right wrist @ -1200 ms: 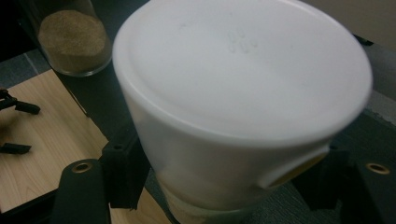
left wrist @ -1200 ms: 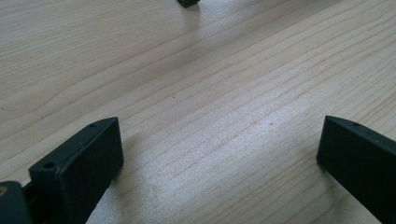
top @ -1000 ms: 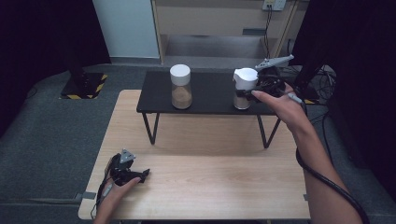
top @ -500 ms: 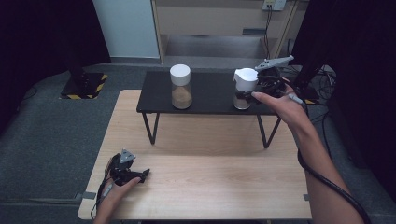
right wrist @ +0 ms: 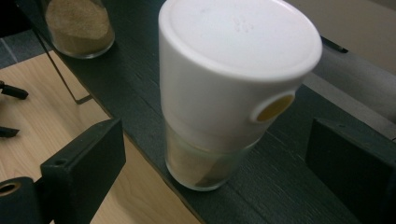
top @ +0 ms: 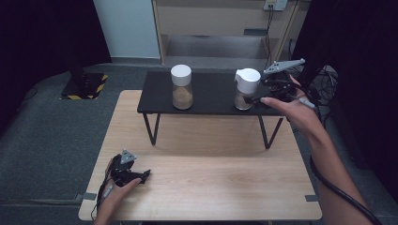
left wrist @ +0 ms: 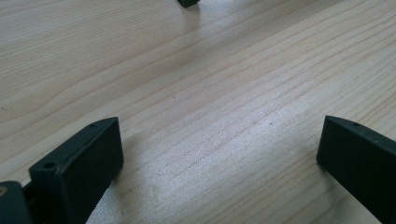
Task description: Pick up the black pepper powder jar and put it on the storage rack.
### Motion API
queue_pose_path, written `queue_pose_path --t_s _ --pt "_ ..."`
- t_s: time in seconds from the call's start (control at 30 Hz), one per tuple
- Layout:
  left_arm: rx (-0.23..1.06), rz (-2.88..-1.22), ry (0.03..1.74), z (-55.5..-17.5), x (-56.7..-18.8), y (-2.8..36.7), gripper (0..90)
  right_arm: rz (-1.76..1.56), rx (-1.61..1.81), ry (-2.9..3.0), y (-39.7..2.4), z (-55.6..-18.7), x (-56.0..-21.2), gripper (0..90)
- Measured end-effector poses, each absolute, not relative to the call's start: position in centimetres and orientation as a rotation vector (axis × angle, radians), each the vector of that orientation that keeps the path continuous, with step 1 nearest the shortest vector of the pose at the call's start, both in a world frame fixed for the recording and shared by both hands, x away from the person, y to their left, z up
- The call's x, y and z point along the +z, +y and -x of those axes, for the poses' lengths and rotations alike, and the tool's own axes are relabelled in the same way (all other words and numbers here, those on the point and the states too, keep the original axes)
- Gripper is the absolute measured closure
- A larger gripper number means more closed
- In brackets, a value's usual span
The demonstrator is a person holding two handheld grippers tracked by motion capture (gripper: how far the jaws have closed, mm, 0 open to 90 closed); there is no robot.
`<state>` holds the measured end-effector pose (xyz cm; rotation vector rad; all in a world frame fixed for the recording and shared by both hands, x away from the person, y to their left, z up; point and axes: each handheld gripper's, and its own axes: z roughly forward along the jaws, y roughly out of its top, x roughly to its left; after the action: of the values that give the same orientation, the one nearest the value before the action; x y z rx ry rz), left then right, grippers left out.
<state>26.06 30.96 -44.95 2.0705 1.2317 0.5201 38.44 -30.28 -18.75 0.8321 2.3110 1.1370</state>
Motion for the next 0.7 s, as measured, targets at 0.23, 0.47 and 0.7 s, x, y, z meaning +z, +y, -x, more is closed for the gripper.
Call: queue_pose_path --t_s 0.23,0.47,0.7 --pt "0.52 -2.071 1.232 -26.1 -45.0 31.0 0.0 -0.818 1.139 2.313 -30.7 -37.3 -18.6 5.6" --pt "0.52 -2.071 1.232 -26.1 -45.0 31.0 0.0 -0.816 1.133 2.32 -31.1 -36.4 -18.6 5.6" --pt "0.52 -2.071 1.232 -26.1 -44.9 31.0 0.0 -0.798 1.118 2.336 -31.2 -35.7 -18.6 5.6"
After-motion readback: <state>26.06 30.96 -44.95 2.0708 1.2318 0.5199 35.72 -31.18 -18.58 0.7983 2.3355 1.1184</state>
